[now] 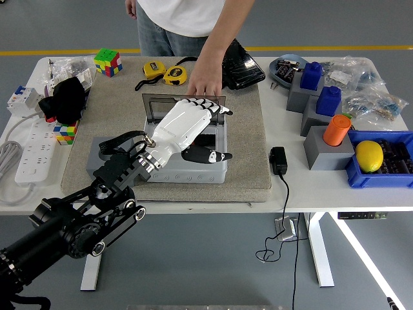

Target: Fetch the battery,place it into the box,close the lid of the box

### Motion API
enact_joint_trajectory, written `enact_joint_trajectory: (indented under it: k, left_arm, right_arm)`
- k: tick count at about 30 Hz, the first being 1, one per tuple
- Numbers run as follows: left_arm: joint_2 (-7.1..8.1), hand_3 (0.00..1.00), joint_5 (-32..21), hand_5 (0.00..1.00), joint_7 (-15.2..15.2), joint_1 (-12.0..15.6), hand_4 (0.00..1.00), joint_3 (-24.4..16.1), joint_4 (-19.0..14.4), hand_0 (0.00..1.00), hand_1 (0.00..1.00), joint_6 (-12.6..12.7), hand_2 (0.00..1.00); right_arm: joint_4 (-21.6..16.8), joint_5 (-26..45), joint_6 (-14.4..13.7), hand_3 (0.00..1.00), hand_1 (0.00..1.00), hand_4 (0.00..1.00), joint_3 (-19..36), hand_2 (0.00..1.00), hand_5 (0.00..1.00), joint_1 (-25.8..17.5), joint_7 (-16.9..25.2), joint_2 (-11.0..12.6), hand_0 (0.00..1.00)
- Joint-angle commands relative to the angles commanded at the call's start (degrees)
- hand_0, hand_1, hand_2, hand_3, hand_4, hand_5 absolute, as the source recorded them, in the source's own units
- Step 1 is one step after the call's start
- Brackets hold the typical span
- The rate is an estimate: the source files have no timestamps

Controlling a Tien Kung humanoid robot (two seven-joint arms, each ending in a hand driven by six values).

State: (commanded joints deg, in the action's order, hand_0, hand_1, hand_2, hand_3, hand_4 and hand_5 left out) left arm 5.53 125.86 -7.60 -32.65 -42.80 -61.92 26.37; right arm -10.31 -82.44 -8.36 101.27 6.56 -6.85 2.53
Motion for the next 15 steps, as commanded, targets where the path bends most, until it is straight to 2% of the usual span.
enact_joint_trajectory:
  k: [1,2,7,8,13,14,15]
  left_arm:
    - [0.09,0.904,-0.1,0.704,0.0,0.2,0.998,-0.3,-0.4,0.799,0.898,-0.3,0.881]
    - [0.18,0.951,-0.3,0.864,-0.1,0.5,0.998,-0.6,-1.0,0.934,0.990,-0.6,0.970]
    - [0.79,0.951,-1.4,0.864,-0.1,1.4,0.998,-1.5,-4.2,0.934,0.990,-1.1,0.970]
    - [0.85,0.985,-1.4,0.957,0.0,1.4,0.998,-1.6,-4.7,0.998,0.998,-1.1,0.995]
    - [0.82,0.985,-0.8,0.957,0.7,1.2,0.998,-2.2,-6.6,0.998,0.998,-1.8,0.995]
    - [0.81,0.998,-0.6,0.998,1.0,1.1,0.998,-2.3,-6.7,0.998,0.998,-2.1,0.998]
    - [0.82,0.998,-0.5,0.998,1.4,1.0,0.998,-2.5,-6.6,0.998,0.998,-2.3,0.998]
  right_arm:
    - [0.0,0.0,0.0,0.796,0.789,0.998,0.0,0.763,0.998,0.0,0.0,0.0,0.824]
    - [0.0,-0.1,0.0,0.796,0.789,0.998,0.1,0.763,0.998,-0.1,0.0,0.0,0.825]
    - [0.0,0.0,0.0,0.796,0.789,0.998,0.1,0.763,0.998,-0.1,0.0,0.0,0.825]
    - [0.0,0.0,0.0,0.796,0.789,0.998,0.1,0.763,0.998,-0.1,0.0,0.0,0.825]
    - [0.0,0.2,0.0,0.796,0.789,0.998,0.0,0.763,0.998,0.0,0.0,-0.1,0.825]
    - [0.0,0.0,0.0,0.796,0.789,0.998,0.1,0.763,0.998,0.1,0.0,-0.1,0.825]
    - [0.0,0.1,0.0,0.796,0.789,0.998,0.1,0.763,0.998,0.1,0.0,-0.1,0.825]
